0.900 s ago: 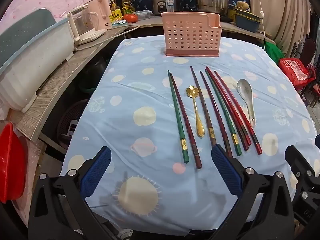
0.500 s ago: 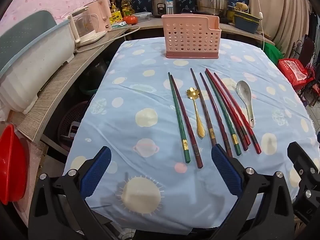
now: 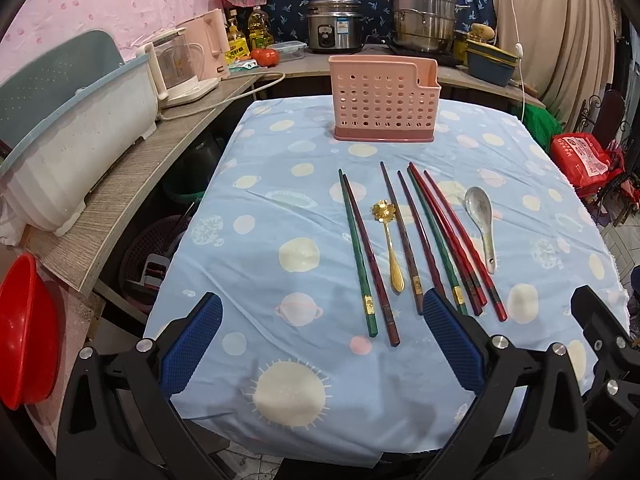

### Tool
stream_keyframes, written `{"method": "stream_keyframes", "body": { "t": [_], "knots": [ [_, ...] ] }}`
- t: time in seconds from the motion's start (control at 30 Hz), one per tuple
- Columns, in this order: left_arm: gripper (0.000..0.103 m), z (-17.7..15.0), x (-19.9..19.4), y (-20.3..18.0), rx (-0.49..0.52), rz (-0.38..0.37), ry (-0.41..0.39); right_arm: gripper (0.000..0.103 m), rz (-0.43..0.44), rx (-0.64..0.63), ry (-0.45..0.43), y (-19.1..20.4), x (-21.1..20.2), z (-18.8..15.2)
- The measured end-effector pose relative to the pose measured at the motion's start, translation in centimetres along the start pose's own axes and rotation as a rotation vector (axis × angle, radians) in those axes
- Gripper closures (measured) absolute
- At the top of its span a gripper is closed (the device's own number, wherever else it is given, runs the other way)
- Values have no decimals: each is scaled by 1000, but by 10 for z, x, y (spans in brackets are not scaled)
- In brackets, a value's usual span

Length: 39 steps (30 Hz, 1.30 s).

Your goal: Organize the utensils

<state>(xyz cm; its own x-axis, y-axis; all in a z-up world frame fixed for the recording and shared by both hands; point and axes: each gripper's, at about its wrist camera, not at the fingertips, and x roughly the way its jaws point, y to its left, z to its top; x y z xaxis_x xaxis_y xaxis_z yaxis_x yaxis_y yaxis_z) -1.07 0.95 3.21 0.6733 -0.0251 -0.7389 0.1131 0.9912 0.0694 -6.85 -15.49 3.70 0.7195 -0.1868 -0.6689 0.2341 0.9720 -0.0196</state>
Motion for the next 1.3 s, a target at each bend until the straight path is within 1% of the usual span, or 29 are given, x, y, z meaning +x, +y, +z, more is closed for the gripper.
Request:
{"method": "stream_keyframes", "body": {
  "t": [1.3],
  "knots": [
    [7,0,-3,6,-5,2,-13,7,14,-5,-14,2,-8,3]
  ]
}}
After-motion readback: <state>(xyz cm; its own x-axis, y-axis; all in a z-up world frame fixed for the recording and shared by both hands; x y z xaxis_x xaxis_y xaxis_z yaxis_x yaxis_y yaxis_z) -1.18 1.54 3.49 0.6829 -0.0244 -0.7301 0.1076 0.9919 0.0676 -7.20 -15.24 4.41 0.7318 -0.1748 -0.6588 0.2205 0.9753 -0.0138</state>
